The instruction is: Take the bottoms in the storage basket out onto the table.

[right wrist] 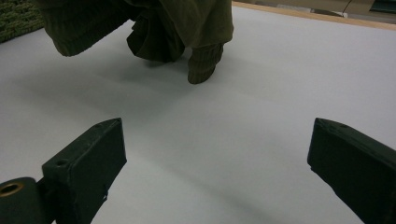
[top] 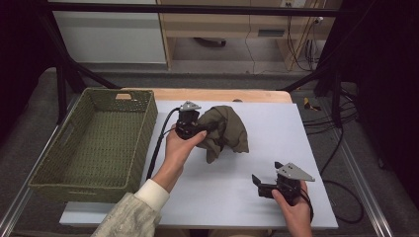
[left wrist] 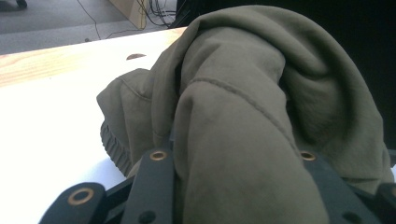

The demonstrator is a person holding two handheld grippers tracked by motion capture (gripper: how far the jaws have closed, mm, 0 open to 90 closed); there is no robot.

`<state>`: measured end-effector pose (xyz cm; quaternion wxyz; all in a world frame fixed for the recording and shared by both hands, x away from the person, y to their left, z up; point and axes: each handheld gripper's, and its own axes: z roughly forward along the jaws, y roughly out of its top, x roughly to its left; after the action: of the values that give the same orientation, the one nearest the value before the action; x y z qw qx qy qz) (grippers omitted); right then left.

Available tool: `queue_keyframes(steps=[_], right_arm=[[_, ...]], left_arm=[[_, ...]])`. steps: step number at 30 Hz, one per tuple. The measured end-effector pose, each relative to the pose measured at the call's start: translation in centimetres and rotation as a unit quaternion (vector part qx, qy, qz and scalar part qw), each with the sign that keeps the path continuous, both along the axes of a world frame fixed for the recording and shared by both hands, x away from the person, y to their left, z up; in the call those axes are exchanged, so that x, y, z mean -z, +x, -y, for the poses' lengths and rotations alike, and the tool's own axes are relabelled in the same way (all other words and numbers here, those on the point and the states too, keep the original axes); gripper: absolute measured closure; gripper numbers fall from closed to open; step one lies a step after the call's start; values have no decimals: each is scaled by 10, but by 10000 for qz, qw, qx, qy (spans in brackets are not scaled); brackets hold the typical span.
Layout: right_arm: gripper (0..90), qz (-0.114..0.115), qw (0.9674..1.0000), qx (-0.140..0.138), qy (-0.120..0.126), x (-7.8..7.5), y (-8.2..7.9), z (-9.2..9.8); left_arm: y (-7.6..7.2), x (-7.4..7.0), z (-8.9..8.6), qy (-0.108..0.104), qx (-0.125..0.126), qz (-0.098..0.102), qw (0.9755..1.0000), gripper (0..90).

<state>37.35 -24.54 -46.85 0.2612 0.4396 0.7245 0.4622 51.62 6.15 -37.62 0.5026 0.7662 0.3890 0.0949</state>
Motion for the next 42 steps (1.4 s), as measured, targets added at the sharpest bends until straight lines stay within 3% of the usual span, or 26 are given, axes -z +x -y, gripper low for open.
queue_keyframes(steps=[11,24,42], right_arm=[[47,0,10000,-19,-49,0,0,-1],[47,78,10000,15,-4,-2,-1,1],[47,53,10000,20,-36,-2,-1,-1]], left_arm=[[-1,19,-2,14,-24,-77,10000,658],[-5,30,4,123,33,-42,9999,646],[-8,46,6,213,65,142,9997,604]])
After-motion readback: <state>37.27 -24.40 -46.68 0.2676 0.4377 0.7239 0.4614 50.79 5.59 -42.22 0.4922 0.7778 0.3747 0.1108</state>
